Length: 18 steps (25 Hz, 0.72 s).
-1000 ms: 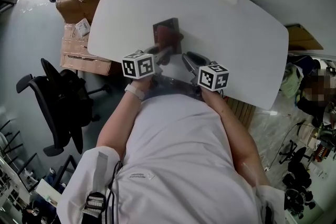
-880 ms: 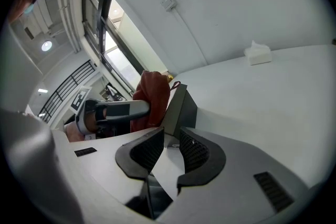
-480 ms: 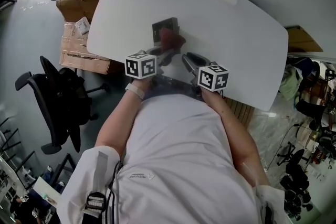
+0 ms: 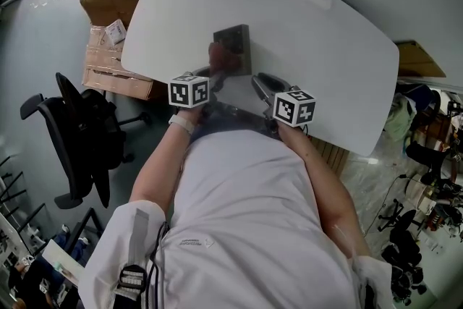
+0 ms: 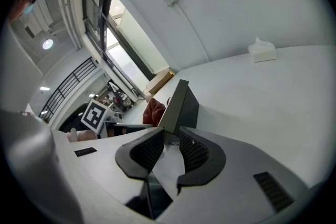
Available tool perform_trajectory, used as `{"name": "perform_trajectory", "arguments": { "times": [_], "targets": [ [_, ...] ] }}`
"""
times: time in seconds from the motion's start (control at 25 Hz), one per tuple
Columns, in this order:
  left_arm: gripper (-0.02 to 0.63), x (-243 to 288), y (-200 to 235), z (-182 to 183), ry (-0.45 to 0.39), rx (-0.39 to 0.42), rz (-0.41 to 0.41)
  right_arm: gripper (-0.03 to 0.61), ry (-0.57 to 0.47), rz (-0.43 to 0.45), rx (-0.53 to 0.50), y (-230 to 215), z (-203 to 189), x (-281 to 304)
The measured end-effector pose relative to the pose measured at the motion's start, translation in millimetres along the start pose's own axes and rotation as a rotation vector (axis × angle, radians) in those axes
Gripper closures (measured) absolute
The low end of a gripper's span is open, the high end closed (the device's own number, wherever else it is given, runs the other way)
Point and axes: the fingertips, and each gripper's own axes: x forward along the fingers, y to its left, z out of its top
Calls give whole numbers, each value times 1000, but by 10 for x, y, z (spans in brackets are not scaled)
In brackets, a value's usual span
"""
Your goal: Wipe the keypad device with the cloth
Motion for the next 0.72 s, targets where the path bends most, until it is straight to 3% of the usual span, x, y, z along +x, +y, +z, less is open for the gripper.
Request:
{"name": "perform_trajectory", "arguments": {
  "times": [0.16,0.36,0.72],
  "targets": [
    [534,-30,270,-87,-7,-40,60,480,4,3,-2,7,-8,19],
    [535,-76,566,-207,35,-15,186,480,17,11,-7,37,-21,55],
    [535,-295,479,-179,8,-51,209,480,24,40,-8,153,-18,179]
  ]
}}
